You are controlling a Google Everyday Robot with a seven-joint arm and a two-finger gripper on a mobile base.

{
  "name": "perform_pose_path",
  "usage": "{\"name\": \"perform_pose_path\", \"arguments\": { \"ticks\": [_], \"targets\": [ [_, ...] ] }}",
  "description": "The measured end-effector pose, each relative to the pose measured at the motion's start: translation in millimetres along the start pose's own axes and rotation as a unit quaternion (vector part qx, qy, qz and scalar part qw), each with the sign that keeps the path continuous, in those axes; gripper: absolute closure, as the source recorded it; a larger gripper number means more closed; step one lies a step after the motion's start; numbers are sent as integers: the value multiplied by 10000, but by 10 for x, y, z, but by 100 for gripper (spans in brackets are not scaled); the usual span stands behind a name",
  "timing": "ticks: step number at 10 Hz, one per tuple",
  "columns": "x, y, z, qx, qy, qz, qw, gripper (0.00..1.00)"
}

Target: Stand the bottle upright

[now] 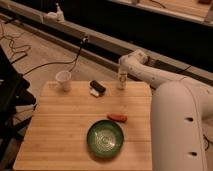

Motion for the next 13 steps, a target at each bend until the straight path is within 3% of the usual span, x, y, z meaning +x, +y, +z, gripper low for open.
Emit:
{"name": "perform_pose_path", "arguments": {
  "ticks": [6, 13],
  "targets": [
    [41, 20, -189, -40, -63, 19, 10000, 24],
    [17, 36, -324, -149, -117, 144, 9997, 20]
  ]
}}
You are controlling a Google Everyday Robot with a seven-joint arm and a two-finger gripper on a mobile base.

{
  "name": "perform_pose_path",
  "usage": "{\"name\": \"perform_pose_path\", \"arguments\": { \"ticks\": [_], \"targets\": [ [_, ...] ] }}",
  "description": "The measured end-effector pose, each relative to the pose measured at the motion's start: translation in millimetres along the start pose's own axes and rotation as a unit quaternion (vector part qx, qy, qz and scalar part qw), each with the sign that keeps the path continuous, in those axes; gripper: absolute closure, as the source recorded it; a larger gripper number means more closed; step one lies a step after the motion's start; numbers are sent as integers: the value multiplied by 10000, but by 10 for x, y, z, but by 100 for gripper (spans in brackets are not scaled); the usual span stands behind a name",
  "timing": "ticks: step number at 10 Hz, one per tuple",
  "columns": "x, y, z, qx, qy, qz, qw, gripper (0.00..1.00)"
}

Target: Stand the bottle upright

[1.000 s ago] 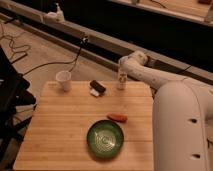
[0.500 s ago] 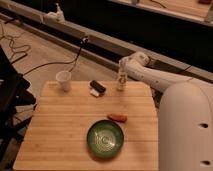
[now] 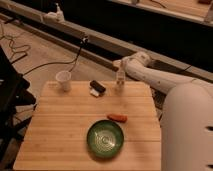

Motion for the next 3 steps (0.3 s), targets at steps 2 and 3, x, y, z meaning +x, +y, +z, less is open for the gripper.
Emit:
{"name": "perform_pose_path", "arguments": {
  "ticks": [2, 3],
  "targets": [
    [11, 34, -19, -53, 32, 35, 10000, 20],
    [8, 38, -21, -57, 30, 35, 10000, 20]
  ]
}}
